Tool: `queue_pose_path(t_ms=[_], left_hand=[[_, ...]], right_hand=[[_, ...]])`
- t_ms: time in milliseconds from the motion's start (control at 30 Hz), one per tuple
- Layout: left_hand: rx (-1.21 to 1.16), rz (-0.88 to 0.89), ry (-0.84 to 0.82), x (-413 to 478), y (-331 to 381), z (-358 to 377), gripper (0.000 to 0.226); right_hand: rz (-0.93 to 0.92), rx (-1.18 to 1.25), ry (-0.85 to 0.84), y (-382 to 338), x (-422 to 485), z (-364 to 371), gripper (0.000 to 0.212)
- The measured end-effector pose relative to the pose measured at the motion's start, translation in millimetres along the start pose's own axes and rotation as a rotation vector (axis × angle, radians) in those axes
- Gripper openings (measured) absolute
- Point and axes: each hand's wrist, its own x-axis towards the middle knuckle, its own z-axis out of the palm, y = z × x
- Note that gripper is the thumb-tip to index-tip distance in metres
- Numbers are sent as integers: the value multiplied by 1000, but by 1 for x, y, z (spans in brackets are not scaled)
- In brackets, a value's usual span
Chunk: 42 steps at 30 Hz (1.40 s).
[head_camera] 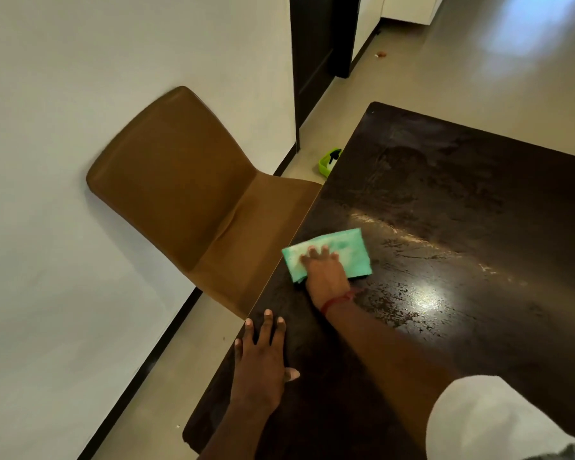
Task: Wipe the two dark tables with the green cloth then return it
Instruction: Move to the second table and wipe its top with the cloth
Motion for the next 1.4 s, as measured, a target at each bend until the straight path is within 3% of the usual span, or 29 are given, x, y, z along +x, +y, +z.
queue_pose_path(t_ms=[67, 133, 200, 267, 367, 467, 567, 633, 700, 800, 900, 1000, 1133, 1233, 1300, 1400], left_hand=[[7, 10, 13, -1, -1, -1, 99], [6, 23, 34, -3, -2, -2, 98], [-2, 30, 29, -5, -1, -2, 97], [-4, 32, 20, -5, -1, -2, 98], [-1, 35, 18, -5, -3, -2, 98], [-7, 32, 17, -6, -3, -2, 98], [0, 33, 20, -6, -2, -4, 99], [-7, 27, 12, -6, -1, -5, 99], [-24, 22, -3, -6, 2, -7, 100], [-11, 92, 8, -3, 20, -10, 99], [15, 177, 49, 11, 53, -14, 98], [50, 178, 58, 26, 77, -23, 101], [81, 141, -14, 37, 84, -29, 107], [72, 119, -35, 40, 86, -24, 109], [59, 110, -30, 40, 88, -23, 108], [72, 116, -45, 41, 89, -23, 107]], right_hand=[[-262, -26, -90, -13, -30, 10, 51], [-399, -46, -117, 10, -43, 4, 49], [-269, 37, -94, 51, -44, -9, 45], [-1, 114, -12, 88, -42, -17, 45], [182, 74, 48, 84, -50, -17, 50], [-65, 42, -16, 49, -82, 8, 55], [-377, 76, 14, 68, -110, 18, 53], [-263, 133, 52, 103, -110, 11, 49], [6, 222, 117, 127, -109, 4, 51], [228, 205, 121, 107, -120, -2, 53], [5, 176, 119, 75, -159, 17, 55], [-221, 163, 44, 108, -183, 27, 51], [174, 281, 167, 169, -180, 10, 51], [435, 254, 190, 149, -187, 4, 57], [300, 188, 212, 121, -206, 16, 58], [-112, 146, 191, 125, -239, 41, 57]])
